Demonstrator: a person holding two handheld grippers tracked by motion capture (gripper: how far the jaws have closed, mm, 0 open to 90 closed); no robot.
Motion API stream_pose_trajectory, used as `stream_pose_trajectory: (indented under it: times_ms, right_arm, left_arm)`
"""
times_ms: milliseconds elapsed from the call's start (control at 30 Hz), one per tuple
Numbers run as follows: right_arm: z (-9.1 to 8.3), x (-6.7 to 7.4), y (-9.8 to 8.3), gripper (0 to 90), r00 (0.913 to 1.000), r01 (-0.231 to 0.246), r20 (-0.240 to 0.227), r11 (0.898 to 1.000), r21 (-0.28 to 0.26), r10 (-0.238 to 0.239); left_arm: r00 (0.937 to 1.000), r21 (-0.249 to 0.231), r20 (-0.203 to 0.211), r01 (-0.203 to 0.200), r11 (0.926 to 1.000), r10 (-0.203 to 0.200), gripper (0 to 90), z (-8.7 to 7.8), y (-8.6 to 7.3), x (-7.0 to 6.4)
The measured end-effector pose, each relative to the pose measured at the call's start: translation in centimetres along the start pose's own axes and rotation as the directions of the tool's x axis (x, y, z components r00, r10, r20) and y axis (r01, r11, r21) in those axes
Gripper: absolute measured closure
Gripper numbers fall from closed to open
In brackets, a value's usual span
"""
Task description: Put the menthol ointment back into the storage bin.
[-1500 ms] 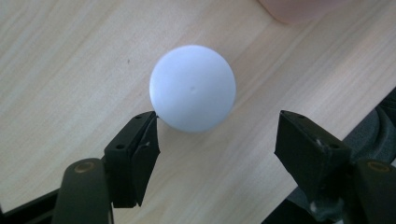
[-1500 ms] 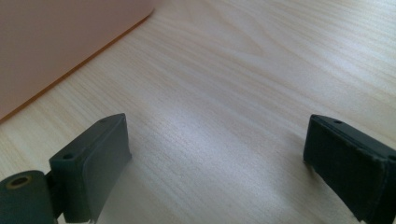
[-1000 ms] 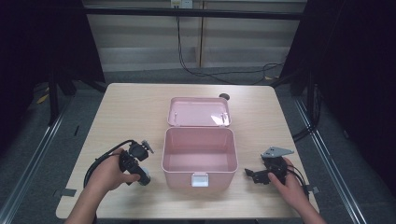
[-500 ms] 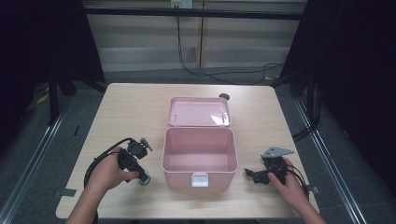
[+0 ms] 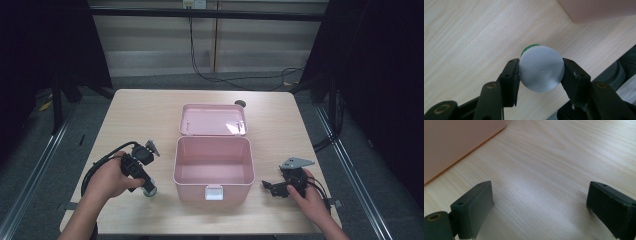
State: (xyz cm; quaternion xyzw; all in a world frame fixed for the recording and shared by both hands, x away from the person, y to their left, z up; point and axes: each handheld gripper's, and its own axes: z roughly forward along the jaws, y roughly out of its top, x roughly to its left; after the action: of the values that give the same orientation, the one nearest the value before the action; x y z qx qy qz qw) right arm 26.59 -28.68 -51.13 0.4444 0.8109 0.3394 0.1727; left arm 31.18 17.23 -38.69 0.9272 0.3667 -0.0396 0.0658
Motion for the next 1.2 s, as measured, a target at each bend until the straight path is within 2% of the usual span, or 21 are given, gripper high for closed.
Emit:
stream_pose_trajectory:
  times_ms: [200, 433, 700, 1200]
  right_arm:
    - [0.0, 0.0, 0.0, 6.6, 1.0, 0.0, 0.0, 1.0, 0.0, 0.0]
    - [0.0, 0.0, 0.0, 6.6, 1.0, 0.0, 0.0, 1.0, 0.0, 0.0]
    - [0.0, 0.0, 0.0, 6.6, 1.0, 0.001, 0.001, 1.0, -0.003, -0.001]
    - [0.0, 0.0, 0.0, 6.6, 1.0, 0.0, 0.001, 1.0, -0.002, 0.0]
  left_arm:
    - [0.9999, 0.003, 0.003, 0.017, 0.9999, -0.017, 50.4, -2.1, 0.2, -0.2]
    - [0.9999, 0.0, 0.001, -0.01, 1.0, 0.01, 50.5, -4.1, 1.1, -0.6]
    - [1.0, -0.005, -0.009, -0.004, 1.0, 0.004, 50.4, -5.9, 2.4, -1.1]
    - [0.998, -0.013, -0.003, -0.063, 0.9979, 0.063, 50.4, -8.8, 5.7, -3.2]
